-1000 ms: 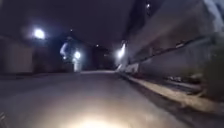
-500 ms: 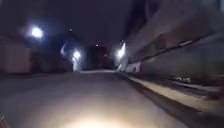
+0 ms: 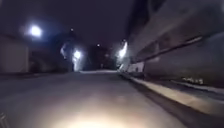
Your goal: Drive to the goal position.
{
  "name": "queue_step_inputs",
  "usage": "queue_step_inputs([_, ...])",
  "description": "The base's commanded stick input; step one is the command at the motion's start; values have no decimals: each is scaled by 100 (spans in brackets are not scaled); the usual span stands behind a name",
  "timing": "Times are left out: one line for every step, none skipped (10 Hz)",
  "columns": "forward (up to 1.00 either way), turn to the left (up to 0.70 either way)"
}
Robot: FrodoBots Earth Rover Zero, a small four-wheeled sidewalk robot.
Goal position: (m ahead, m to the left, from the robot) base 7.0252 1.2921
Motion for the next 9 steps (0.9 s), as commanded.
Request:
queue_step_inputs([70, 0])
queue_step_inputs([70, 0])
queue_step_inputs([70, 0])
queue_step_inputs([70, 0])
queue_step_inputs([70, 0])
queue_step_inputs([70, 0])
queue_step_inputs([70, 0])
queue_step_inputs([70, 0])
queue_step_inputs([70, 0])
